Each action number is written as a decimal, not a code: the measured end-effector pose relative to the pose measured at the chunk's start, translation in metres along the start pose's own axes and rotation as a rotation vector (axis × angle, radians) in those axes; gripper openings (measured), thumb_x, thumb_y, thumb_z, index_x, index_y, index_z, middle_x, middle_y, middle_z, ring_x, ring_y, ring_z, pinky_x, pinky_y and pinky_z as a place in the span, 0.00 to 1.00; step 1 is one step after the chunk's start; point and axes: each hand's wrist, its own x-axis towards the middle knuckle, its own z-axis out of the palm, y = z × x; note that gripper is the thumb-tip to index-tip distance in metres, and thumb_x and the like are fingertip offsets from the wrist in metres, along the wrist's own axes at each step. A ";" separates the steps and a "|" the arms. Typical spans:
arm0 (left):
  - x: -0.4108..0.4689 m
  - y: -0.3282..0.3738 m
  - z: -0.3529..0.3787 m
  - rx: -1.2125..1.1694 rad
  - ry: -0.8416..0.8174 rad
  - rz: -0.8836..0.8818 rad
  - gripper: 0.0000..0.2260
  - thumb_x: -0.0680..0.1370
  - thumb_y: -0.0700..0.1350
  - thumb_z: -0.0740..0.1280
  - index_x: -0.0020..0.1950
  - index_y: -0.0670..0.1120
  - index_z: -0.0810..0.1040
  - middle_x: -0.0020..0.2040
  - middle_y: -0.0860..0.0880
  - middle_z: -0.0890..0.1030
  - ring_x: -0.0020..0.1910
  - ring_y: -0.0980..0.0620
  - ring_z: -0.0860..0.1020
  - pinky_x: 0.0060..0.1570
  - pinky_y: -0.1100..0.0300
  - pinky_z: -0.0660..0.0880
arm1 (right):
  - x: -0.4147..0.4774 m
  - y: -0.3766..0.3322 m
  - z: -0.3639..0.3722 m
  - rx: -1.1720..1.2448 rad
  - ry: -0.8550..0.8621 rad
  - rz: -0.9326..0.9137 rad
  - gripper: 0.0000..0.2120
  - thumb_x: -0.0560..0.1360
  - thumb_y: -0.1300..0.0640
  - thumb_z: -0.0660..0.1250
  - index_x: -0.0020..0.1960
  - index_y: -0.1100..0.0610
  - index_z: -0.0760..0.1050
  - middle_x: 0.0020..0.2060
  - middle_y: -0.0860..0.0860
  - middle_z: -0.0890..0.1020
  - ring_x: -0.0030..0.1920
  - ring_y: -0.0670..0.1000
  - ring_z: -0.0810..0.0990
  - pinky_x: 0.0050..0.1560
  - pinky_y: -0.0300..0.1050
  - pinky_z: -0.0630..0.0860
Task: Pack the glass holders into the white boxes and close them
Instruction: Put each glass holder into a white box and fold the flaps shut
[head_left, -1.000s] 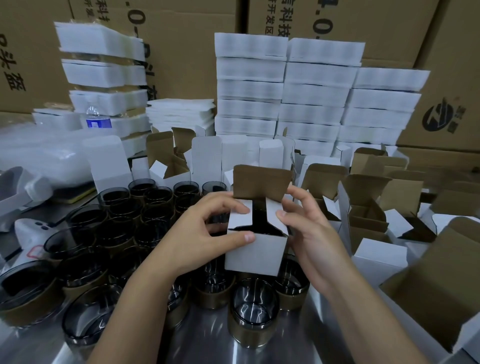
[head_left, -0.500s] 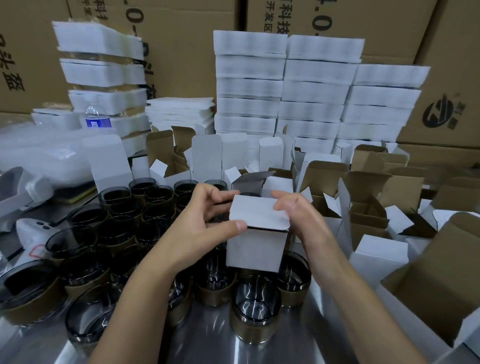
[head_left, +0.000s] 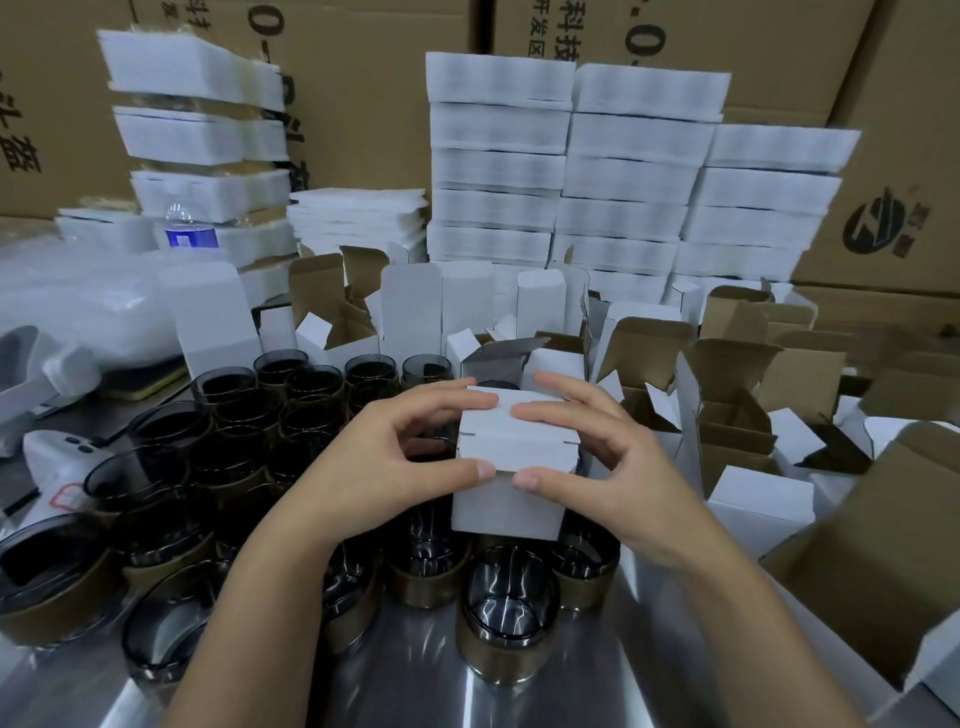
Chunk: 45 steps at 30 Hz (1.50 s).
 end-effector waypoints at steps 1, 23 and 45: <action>0.000 0.000 0.000 -0.004 0.010 0.011 0.20 0.65 0.45 0.78 0.55 0.58 0.82 0.61 0.58 0.79 0.63 0.59 0.76 0.63 0.54 0.73 | 0.000 0.001 0.000 0.017 0.014 -0.014 0.21 0.61 0.42 0.78 0.53 0.37 0.80 0.63 0.35 0.73 0.66 0.41 0.70 0.67 0.49 0.69; 0.001 -0.001 0.003 0.071 0.044 0.035 0.22 0.62 0.53 0.81 0.53 0.63 0.80 0.64 0.58 0.76 0.61 0.62 0.76 0.61 0.57 0.74 | -0.001 -0.007 0.003 0.181 0.023 -0.002 0.10 0.67 0.50 0.69 0.48 0.43 0.82 0.58 0.41 0.78 0.61 0.40 0.74 0.56 0.34 0.72; -0.001 0.002 0.006 0.127 -0.011 0.180 0.14 0.66 0.46 0.74 0.50 0.58 0.83 0.56 0.63 0.81 0.66 0.64 0.71 0.65 0.70 0.66 | -0.002 -0.005 0.005 0.123 0.003 0.017 0.11 0.70 0.47 0.66 0.49 0.44 0.84 0.59 0.38 0.77 0.61 0.37 0.74 0.55 0.31 0.71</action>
